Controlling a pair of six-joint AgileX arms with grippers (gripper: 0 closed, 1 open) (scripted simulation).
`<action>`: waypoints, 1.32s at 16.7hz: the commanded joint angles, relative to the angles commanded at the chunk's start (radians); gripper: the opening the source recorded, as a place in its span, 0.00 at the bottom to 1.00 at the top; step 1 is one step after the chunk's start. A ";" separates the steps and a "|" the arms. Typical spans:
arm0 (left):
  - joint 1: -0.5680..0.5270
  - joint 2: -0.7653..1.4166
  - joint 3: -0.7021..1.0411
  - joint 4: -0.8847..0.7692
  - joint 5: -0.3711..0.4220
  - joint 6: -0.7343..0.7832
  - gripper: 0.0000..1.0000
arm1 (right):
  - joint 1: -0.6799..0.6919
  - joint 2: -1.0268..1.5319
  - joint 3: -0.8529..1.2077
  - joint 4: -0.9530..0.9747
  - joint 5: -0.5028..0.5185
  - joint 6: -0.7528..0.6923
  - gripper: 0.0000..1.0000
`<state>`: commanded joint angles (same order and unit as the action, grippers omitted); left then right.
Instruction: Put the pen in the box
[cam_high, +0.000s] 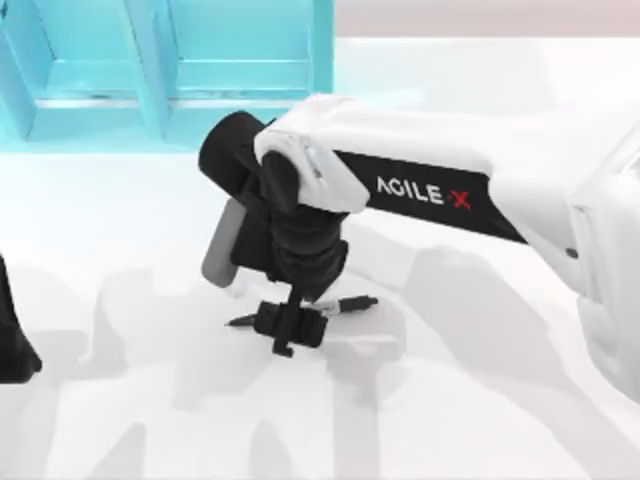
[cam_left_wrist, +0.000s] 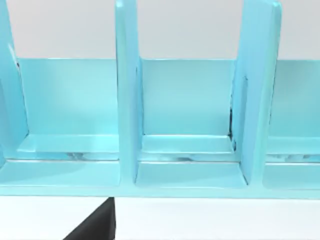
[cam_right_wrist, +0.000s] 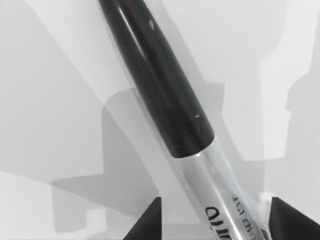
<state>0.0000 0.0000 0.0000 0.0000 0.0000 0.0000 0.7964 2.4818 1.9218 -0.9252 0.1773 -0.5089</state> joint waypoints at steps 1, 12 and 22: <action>0.000 0.000 0.000 0.000 0.000 0.000 1.00 | 0.017 -0.082 -0.011 -0.056 -0.059 0.043 0.00; 0.000 0.000 0.000 0.000 0.000 0.000 1.00 | 0.015 -0.112 0.320 -0.420 -0.059 0.041 0.00; 0.000 0.000 0.000 0.000 0.000 0.000 1.00 | -0.107 -0.086 0.372 -0.497 -0.048 0.194 0.00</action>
<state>0.0000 0.0000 0.0000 0.0000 0.0000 0.0000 0.6890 2.3955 2.2940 -1.4222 0.1297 -0.3145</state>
